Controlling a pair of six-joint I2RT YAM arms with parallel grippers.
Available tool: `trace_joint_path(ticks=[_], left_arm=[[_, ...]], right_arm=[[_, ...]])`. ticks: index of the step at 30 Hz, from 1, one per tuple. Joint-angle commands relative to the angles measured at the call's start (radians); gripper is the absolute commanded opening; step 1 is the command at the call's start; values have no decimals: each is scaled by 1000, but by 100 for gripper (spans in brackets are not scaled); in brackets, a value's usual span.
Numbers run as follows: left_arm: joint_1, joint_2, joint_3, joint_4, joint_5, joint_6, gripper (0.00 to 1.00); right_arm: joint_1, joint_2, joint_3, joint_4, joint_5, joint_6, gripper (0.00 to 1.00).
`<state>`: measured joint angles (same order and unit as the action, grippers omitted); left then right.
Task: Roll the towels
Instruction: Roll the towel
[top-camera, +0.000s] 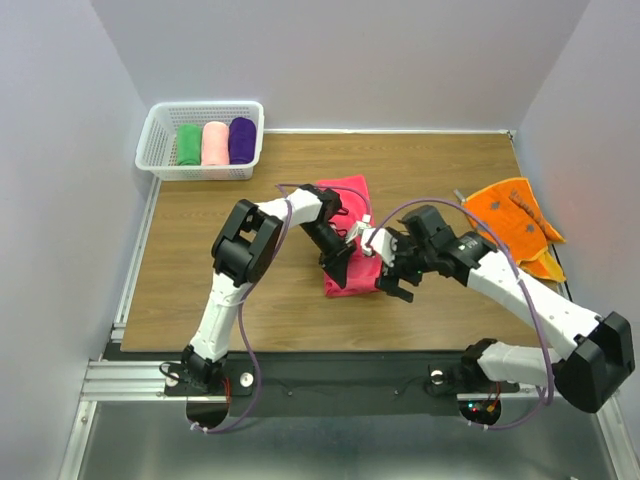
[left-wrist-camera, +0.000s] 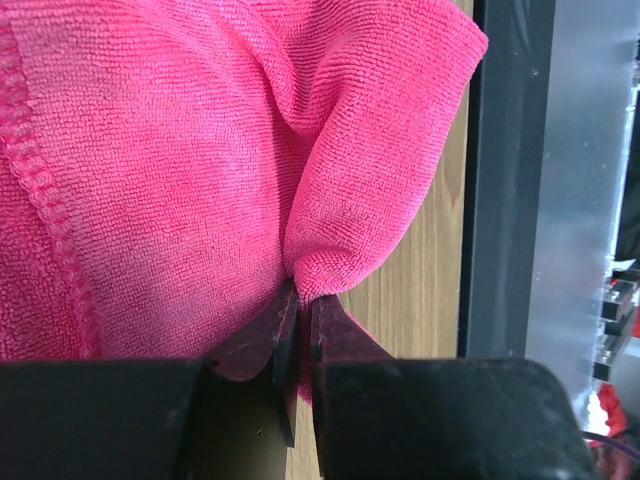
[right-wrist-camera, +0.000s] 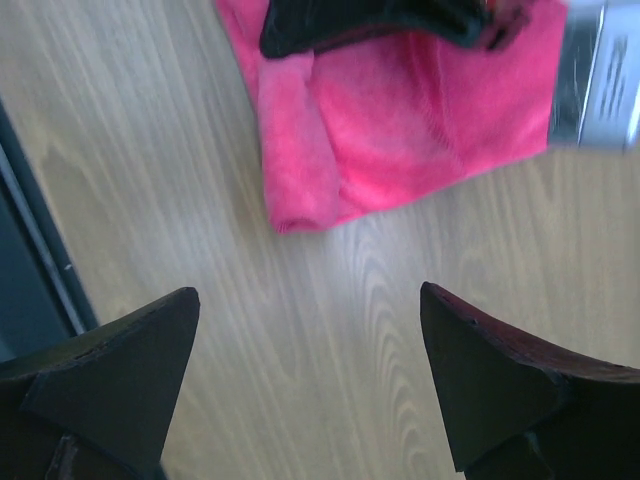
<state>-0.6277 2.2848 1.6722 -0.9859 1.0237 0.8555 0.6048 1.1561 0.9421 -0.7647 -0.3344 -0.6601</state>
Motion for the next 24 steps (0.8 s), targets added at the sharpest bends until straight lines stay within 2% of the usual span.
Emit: trace_joint_path(ticks=[1, 7, 18, 22, 23, 24], left_arm=[[8, 51, 21, -25, -80, 45, 13], [17, 76, 43, -34, -80, 39, 14], [22, 84, 61, -53, -108, 48, 20], [23, 81, 63, -46, -105, 47, 22], [23, 79, 60, -45, -105, 45, 24], [25, 76, 57, -43, -105, 45, 25]], right_arm=[[96, 25, 12, 178, 119, -12, 95], [265, 158, 1, 290, 239, -27, 93], [288, 275, -91, 456, 304, 20, 83], [285, 320, -106, 481, 295, 25, 65], [279, 333, -108, 484, 290, 33, 52], [270, 338, -103, 482, 278, 43, 46]])
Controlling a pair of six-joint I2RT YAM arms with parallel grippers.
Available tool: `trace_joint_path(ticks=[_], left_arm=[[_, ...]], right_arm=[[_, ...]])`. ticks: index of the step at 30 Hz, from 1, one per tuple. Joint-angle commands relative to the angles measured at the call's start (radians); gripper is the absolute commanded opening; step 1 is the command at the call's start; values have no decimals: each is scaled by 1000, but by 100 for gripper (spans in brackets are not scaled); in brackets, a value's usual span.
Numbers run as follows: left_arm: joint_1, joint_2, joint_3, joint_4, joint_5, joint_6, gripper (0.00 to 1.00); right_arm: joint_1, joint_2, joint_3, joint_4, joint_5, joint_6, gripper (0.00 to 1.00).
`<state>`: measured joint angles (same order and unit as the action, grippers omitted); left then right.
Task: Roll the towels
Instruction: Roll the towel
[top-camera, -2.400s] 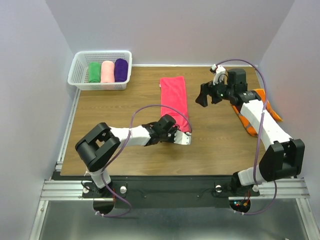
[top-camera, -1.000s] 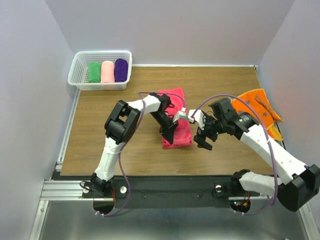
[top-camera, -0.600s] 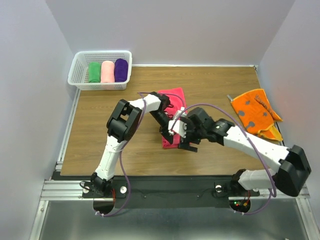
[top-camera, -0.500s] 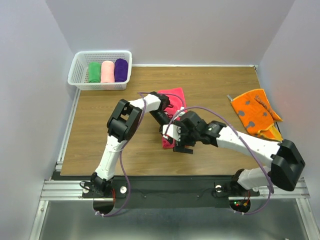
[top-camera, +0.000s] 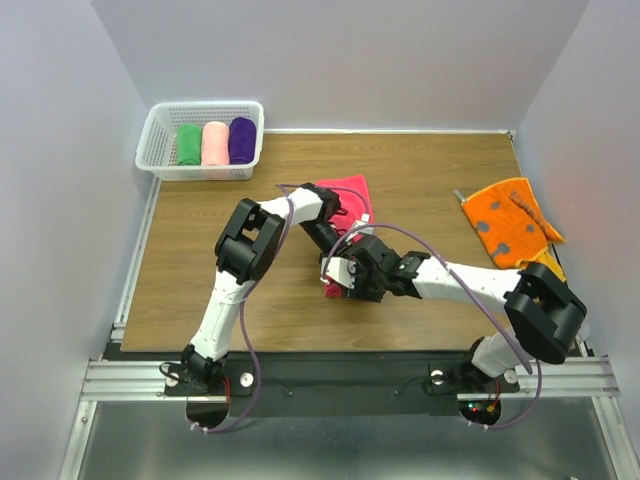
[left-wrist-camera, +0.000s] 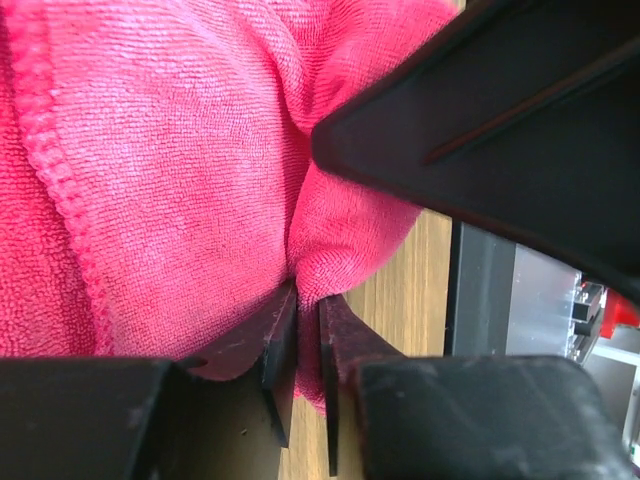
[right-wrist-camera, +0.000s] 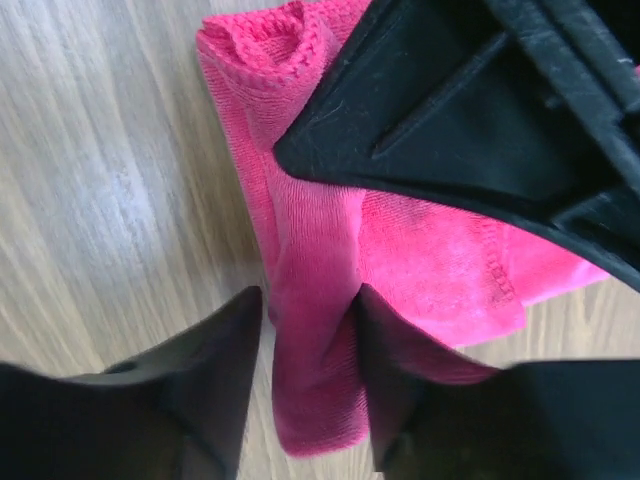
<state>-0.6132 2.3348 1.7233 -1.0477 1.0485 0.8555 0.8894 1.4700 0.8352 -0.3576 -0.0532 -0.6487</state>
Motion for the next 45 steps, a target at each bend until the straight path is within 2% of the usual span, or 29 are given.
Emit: trace_joint_path(ticks=[1, 2, 3, 4, 5, 9, 12, 13, 14, 15, 18, 23, 30, 32, 33, 34, 36, 37, 38, 39, 42, 45], left_arm=[[10, 14, 2, 23, -130, 45, 27], [13, 5, -11, 31, -130, 37, 30], [16, -24, -17, 46, -130, 30, 31], [20, -40, -25, 54, -130, 25, 33], [23, -58, -34, 58, -127, 17, 33], [67, -168, -37, 37, -81, 2, 40], [90, -225, -50, 31, -68, 1, 43], [108, -259, -56, 31, -65, -7, 53], [118, -275, -65, 26, -64, -1, 55], [131, -305, -68, 18, -56, 11, 70], [196, -363, -111, 41, -56, 14, 71], [360, -586, -299, 259, -54, -71, 75], [392, -880, -560, 559, -223, -154, 78], [340, -1001, -673, 694, -281, -148, 80], [308, -1041, -715, 731, -383, -129, 80], [199, -1115, -760, 820, -448, -118, 80], [86, -1176, -881, 889, -559, -56, 80], [-16, -1218, -919, 979, -670, -40, 80], [-72, -1230, -982, 1018, -768, -27, 80], [-118, -1233, -1001, 1041, -769, -12, 80], [-275, -1183, -1056, 1150, -969, 23, 81], [-377, -1132, -1085, 1261, -1022, 69, 83]], right_arm=[[-27, 27, 8, 74, -46, 44, 42], [-61, 27, 16, 72, -71, 55, 31], [-81, 27, 18, 71, -126, 69, 25], [-125, 30, 21, 68, -152, 72, 10], [-144, 36, 25, 63, -171, 75, 0], [-230, 69, 65, 13, -330, 55, 1], [-248, 84, 77, -23, -373, 24, 1], [-251, 96, 94, -44, -404, 20, 1], [-254, 108, 103, -58, -419, 17, 0], [-257, 116, 113, -69, -434, 17, 1], [-277, 156, 160, -110, -490, 26, 1], [-339, 219, 228, -185, -603, 47, 1], [-386, 312, 303, -234, -689, 66, 1], [-394, 366, 341, -262, -721, 69, 1], [-395, 387, 355, -274, -731, 75, 1], [-397, 406, 366, -283, -738, 78, 1], [-411, 460, 403, -319, -770, 78, 1], [-421, 490, 421, -339, -793, 80, 1], [-426, 501, 429, -346, -804, 84, 1], [-434, 512, 436, -356, -815, 87, 1], [-461, 559, 459, -380, -859, 86, 1], [-480, 598, 481, -414, -895, 63, 1]])
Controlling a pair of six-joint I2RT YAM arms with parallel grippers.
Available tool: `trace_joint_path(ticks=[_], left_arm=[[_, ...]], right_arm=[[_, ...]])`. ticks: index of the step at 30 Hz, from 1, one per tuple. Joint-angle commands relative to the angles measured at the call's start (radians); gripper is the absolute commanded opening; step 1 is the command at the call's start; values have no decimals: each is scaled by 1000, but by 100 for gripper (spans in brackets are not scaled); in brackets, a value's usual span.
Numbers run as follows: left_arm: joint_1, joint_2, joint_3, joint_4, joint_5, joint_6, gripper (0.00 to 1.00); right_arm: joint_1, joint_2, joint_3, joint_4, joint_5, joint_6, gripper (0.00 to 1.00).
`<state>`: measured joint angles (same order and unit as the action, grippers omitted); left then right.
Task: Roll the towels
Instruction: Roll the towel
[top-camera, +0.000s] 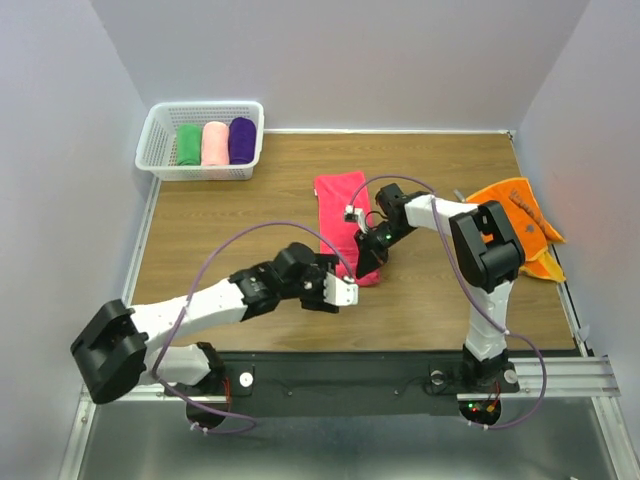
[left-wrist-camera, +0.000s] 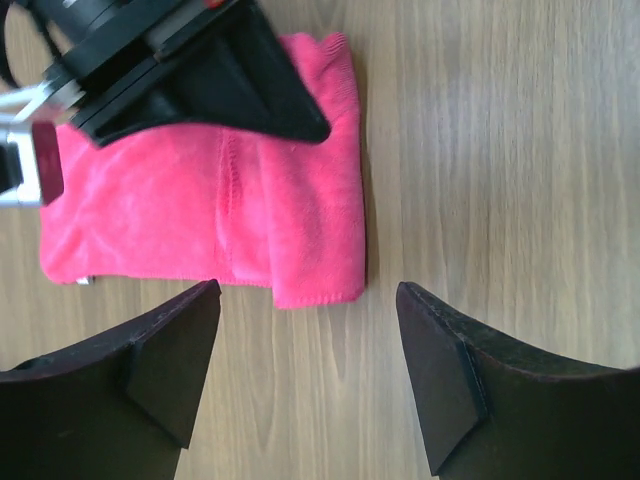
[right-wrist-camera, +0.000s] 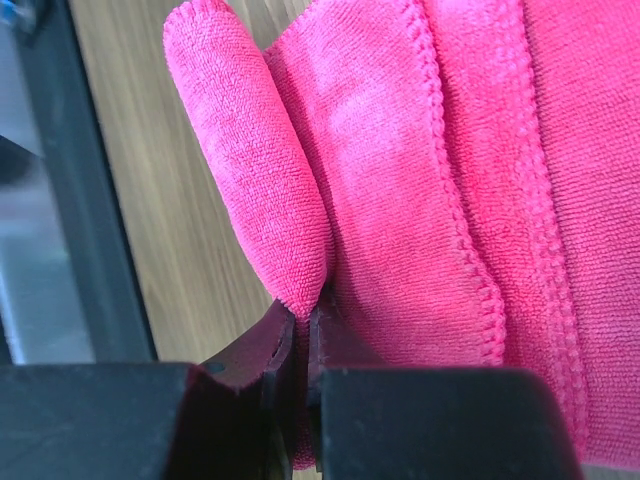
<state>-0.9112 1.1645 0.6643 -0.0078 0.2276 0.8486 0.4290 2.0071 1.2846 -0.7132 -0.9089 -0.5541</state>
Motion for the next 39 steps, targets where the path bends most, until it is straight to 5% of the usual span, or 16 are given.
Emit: trace_joint_path(ticks=[1, 10, 25, 36, 39], left_arm=[[-96, 85, -25, 267, -253, 87, 83], [-137, 279, -5, 402, -289, 118, 83], [-160, 392, -25, 472, -301, 144, 81], [-94, 520, 107, 332, -217, 76, 48], [-94, 523, 147, 228, -154, 73, 32]], right_arm=[[-27, 68, 36, -69, -48, -36, 2], [-61, 149, 87, -161, -105, -90, 3], [-85, 219, 148, -267, -131, -161, 3], [-87, 214, 170, -284, -116, -181, 6], [-87, 202, 191, -285, -90, -175, 17]])
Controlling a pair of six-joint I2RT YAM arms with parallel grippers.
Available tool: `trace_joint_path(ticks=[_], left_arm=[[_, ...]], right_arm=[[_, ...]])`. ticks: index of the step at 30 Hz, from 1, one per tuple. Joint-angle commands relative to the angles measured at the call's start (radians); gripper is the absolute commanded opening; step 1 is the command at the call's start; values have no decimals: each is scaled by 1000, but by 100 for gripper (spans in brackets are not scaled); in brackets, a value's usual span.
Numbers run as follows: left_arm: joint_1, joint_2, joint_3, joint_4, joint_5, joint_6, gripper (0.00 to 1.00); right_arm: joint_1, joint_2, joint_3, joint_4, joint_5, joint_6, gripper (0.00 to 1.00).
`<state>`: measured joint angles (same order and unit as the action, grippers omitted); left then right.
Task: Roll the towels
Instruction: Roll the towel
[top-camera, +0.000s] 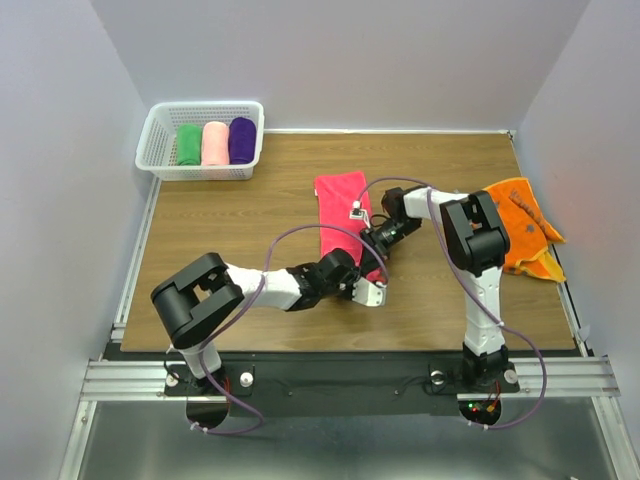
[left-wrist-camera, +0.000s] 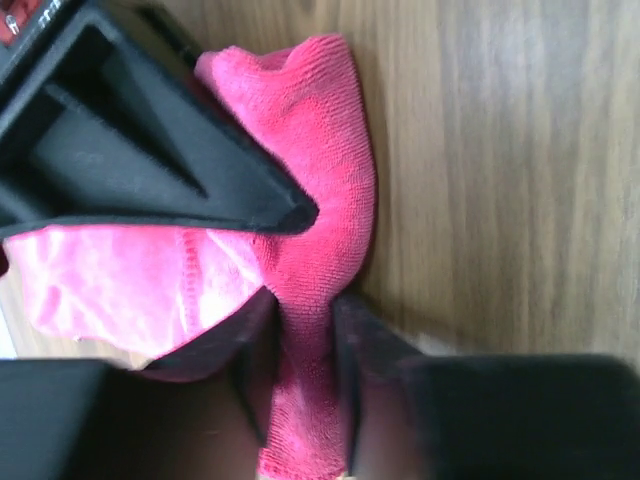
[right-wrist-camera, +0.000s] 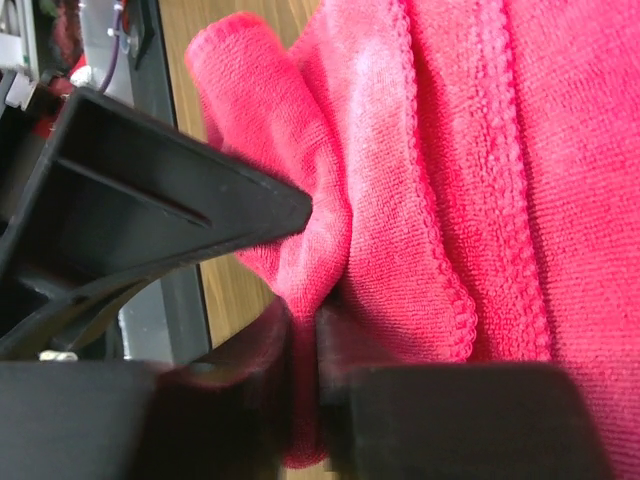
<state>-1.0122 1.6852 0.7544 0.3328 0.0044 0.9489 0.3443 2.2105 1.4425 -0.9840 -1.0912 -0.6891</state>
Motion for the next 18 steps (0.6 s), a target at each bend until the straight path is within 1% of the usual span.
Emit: trace_joint_path(ticks=[1, 2, 3, 5, 7, 8, 10, 12, 15, 16, 17, 18], left_arm=[[7, 2, 69, -182, 113, -30, 22], [7, 1, 82, -224, 140, -29, 18], [7, -2, 103, -260, 164, -29, 16], [7, -13, 112, -331, 221, -30, 11], [9, -12, 135, -388, 267, -30, 10], [14, -4, 144, -431, 284, -47, 9], [29, 13, 180, -492, 328, -56, 9], [43, 25, 206, -540, 357, -47, 9], [82, 77, 272, -668, 422, -16, 9], [96, 118, 334, -745, 468, -10, 10], [127, 142, 368, -785, 492, -6, 11], [145, 168, 446, -832, 521, 7, 12]], right_arm=[[-10, -6, 42, -13, 99, -33, 28], [-21, -9, 54, -15, 105, -29, 62], [-33, -15, 68, -13, 103, -20, 74], [-80, -29, 134, -15, 90, 14, 94], [-111, -41, 191, -15, 88, 45, 97], [-148, -58, 247, -13, 82, 59, 100], [-195, -81, 339, -13, 79, 100, 100], [-226, -110, 378, -13, 79, 114, 100], [-269, -195, 392, -10, 93, 128, 100], [-280, -221, 380, -8, 94, 125, 100], [-303, -253, 342, -8, 87, 123, 100], [-313, -311, 316, -10, 83, 120, 100]])
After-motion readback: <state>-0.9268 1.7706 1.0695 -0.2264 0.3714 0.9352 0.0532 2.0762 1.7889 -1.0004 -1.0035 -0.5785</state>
